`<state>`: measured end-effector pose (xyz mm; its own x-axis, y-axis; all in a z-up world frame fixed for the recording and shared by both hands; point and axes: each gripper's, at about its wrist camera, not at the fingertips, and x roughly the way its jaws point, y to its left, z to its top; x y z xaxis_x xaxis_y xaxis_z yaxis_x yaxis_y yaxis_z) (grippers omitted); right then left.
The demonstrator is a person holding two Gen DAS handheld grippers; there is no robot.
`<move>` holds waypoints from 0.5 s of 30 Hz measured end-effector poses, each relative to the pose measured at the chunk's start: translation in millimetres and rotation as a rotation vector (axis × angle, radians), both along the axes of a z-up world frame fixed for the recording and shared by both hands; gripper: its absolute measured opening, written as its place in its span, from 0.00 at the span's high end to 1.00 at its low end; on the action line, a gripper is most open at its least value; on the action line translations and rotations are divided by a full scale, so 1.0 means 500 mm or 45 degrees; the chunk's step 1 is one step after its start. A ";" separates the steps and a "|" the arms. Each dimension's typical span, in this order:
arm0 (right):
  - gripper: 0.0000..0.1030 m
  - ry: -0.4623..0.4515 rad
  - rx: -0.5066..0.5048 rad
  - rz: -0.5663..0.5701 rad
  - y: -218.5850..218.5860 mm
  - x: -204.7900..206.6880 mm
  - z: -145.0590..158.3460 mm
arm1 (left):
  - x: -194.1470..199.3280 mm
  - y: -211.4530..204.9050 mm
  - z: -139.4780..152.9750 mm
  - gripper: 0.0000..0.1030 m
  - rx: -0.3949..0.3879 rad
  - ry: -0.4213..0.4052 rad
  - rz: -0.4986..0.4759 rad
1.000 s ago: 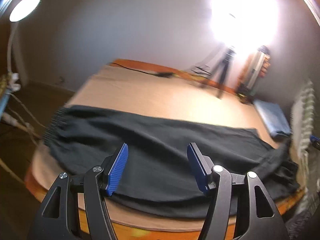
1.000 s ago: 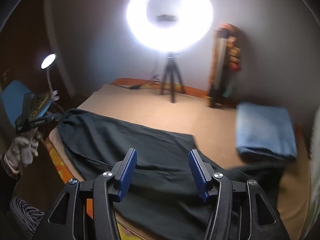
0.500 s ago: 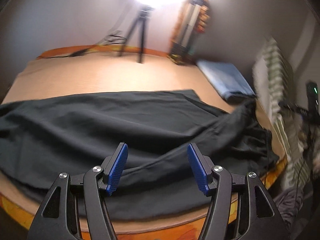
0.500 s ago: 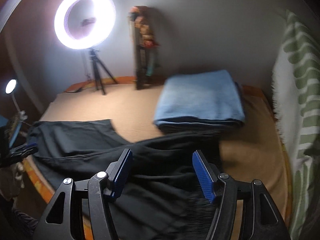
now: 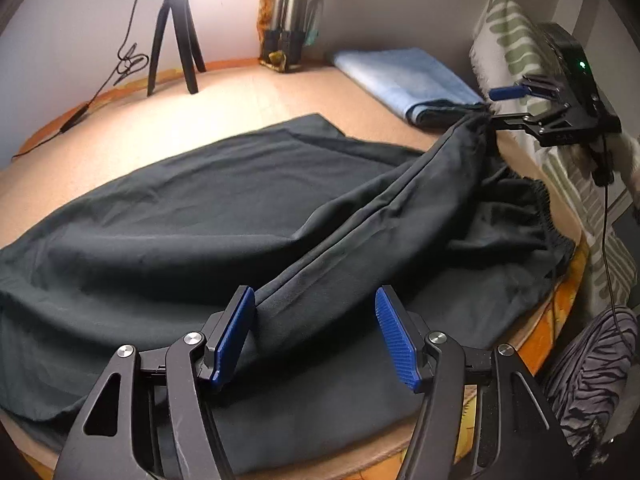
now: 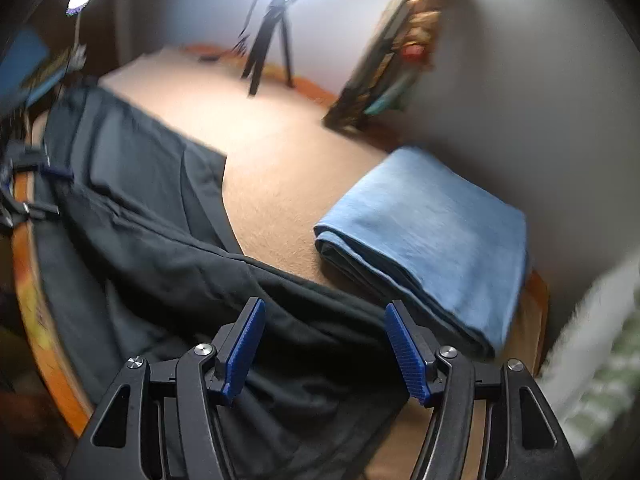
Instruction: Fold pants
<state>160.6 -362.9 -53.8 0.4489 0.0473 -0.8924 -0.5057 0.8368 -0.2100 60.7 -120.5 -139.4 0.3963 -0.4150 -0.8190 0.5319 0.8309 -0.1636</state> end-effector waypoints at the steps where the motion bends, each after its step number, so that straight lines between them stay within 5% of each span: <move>1: 0.37 0.015 -0.024 0.031 0.007 0.008 -0.011 | 0.002 -0.001 -0.005 0.40 0.002 0.007 -0.002; 15: 0.37 0.198 -0.117 0.298 0.045 0.065 -0.108 | 0.016 -0.016 -0.043 0.40 0.066 0.022 -0.042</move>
<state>193.2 -340.5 -108.0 0.2930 0.0496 -0.9548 -0.7149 0.6744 -0.1844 68.6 -128.5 -160.8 0.3684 -0.3847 -0.8463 0.5566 0.8205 -0.1307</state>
